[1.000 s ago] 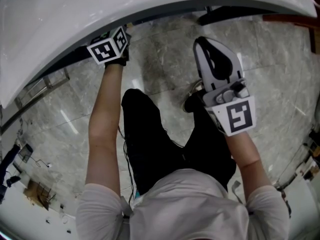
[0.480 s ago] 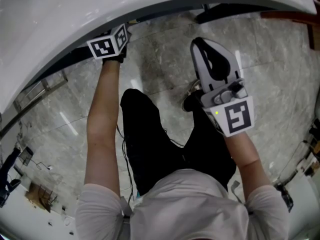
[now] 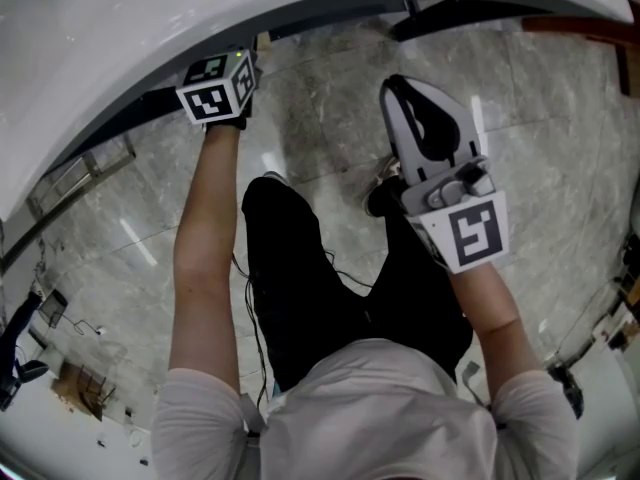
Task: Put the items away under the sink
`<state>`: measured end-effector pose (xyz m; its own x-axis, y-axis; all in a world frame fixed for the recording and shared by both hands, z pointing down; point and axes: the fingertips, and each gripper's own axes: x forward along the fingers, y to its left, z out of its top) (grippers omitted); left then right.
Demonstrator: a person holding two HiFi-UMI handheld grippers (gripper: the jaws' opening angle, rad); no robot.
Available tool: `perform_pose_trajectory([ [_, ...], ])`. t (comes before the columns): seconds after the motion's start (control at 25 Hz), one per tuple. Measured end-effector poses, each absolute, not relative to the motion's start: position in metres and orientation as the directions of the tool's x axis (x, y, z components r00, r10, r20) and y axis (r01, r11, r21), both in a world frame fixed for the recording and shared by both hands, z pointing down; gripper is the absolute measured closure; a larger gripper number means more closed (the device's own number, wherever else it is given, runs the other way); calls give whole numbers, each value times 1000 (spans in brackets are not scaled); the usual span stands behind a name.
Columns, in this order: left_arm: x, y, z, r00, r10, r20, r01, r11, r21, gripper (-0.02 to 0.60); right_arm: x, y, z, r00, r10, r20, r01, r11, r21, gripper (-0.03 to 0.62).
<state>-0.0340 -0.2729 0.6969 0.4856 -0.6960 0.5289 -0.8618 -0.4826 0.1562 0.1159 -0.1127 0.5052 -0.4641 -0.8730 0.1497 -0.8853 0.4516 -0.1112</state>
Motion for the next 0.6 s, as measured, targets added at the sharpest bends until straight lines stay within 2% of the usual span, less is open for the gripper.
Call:
perform_pose_trajectory([
  [0.24, -29, -266, 706, 497, -654, 570, -837, -535, 116, 501, 110, -107, 505, -470, -868, 158, -882, 457, -115, 549],
  [0.32, -18, -266, 705, 502, -630, 592, -795, -606, 29, 514, 112, -106, 504, -467, -870, 157, -884, 454, -113, 549],
  [0.44, 8, -268, 707, 506, -588, 631, -664, -733, -150, 520, 118, -106, 505, -455, -876, 159, -890, 442, -109, 549],
  [0.52, 20, -276, 702, 493, -594, 636, -608, -758, -236, 515, 124, -105, 506, -445, -881, 161, -895, 433, -106, 549],
  [0.6, 21, -286, 698, 456, -634, 625, -613, -733, -296, 512, 132, -104, 507, -433, -886, 164, -901, 421, -105, 549],
])
